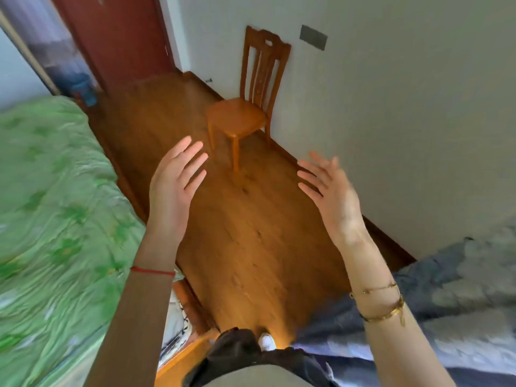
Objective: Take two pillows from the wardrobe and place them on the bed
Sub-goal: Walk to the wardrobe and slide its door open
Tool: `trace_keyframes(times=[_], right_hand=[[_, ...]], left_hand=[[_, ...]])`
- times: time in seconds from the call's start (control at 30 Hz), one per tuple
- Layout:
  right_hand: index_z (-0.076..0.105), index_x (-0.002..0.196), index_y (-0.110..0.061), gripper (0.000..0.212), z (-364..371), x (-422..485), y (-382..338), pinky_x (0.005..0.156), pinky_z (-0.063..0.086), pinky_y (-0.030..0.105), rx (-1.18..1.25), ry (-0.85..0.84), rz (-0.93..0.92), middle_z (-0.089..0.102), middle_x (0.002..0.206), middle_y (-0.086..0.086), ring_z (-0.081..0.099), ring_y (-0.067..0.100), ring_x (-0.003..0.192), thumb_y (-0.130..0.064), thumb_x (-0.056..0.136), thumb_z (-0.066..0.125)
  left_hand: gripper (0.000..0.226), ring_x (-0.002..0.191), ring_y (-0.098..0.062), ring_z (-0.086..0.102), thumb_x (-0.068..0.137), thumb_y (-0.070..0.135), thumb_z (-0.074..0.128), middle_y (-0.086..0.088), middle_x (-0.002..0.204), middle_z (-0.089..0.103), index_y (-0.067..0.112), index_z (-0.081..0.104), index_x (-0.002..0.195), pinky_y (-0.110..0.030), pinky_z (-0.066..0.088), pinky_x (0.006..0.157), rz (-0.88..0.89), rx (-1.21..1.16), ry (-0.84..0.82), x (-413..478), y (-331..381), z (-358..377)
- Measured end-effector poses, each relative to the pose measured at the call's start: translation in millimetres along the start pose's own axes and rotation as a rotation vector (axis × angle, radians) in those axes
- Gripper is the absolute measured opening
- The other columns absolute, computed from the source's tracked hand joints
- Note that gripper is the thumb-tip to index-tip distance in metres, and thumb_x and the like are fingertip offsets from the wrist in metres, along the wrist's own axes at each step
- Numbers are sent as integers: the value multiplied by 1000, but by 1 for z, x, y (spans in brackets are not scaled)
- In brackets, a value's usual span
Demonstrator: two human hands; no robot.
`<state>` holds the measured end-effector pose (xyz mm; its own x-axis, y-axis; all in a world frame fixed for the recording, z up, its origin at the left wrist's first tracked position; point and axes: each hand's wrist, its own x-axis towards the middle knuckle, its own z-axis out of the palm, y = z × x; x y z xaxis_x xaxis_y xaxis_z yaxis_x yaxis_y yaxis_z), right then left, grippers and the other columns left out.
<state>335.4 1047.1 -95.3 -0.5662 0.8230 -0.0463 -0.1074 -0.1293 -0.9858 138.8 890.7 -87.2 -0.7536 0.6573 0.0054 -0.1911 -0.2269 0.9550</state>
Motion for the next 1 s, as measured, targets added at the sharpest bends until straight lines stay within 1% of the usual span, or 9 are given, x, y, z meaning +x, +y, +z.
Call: trace_keyframes(times=[0.03, 0.1, 0.17, 0.2, 0.23, 0.33, 0.5, 0.83, 1.0], right_hand=[[57, 130, -29, 44, 0, 12, 2, 110, 45, 35, -6, -29, 20, 64, 132, -5, 61, 10, 122, -47, 104, 27], [55, 134, -27, 46, 1, 35, 6, 109, 44, 32, -14, -81, 62, 63, 134, -5, 60, 10, 124, -48, 104, 26], [53, 136, -27, 47, 5, 58, 11, 106, 43, 27, -11, -133, 115, 62, 136, -7, 59, 9, 125, -48, 104, 26], [52, 137, -27, 47, 8, 69, 14, 105, 43, 26, -10, -163, 139, 61, 136, -7, 58, 8, 125, -47, 104, 25], [52, 138, -27, 46, 13, 82, 17, 105, 43, 26, -8, -192, 158, 61, 137, -8, 58, 9, 125, -46, 105, 25], [52, 136, -28, 44, 29, 115, 25, 106, 43, 27, -22, -243, 158, 61, 137, -8, 58, 10, 127, -45, 105, 26], [52, 136, -28, 45, 64, 176, 39, 109, 42, 29, -39, -319, 161, 61, 136, -8, 58, 11, 127, -46, 105, 25], [56, 127, -31, 39, 157, 318, 46, 113, 40, 35, -11, -389, 176, 61, 136, -4, 57, 16, 128, -44, 105, 25], [56, 127, -31, 39, 203, 373, 47, 108, 43, 31, -24, -393, 178, 62, 135, -6, 58, 15, 126, -44, 105, 26]], left_hand=[[49, 132, -15, 58, 102, 35, 49, -3, 147, 55, 16, 47, 146, -40, 43, 114, -2, -4, 35, 4, -7, -2], [51, 135, -18, 54, 104, 33, 47, -5, 150, 52, 13, 41, 150, -40, 40, 116, -5, -9, 60, 13, -15, -8], [47, 138, -21, 52, 108, 25, 34, -9, 153, 48, 9, 35, 152, -41, 36, 119, 2, -24, 65, 21, -19, -13], [44, 136, -21, 53, 110, 21, 29, -9, 152, 49, 9, 36, 152, -42, 36, 119, 6, -31, 94, 26, -20, -16], [42, 134, -20, 56, 110, 21, 29, -8, 149, 53, 10, 39, 150, -43, 37, 118, 8, -40, 142, 32, -21, -18], [39, 126, -18, 63, 106, 29, 43, 1, 135, 67, 17, 54, 142, -44, 43, 113, 20, -48, 274, 51, -19, -25], [41, 124, -17, 64, 104, 32, 46, 3, 132, 69, 18, 56, 141, -45, 43, 113, 52, -53, 351, 100, -18, -40], [41, 126, -17, 63, 104, 31, 44, 1, 133, 68, 17, 55, 141, -44, 43, 112, 101, -70, 364, 244, -2, -87], [39, 126, -18, 63, 104, 30, 45, 1, 133, 68, 18, 57, 139, -44, 43, 112, 93, -72, 372, 304, 8, -118]])
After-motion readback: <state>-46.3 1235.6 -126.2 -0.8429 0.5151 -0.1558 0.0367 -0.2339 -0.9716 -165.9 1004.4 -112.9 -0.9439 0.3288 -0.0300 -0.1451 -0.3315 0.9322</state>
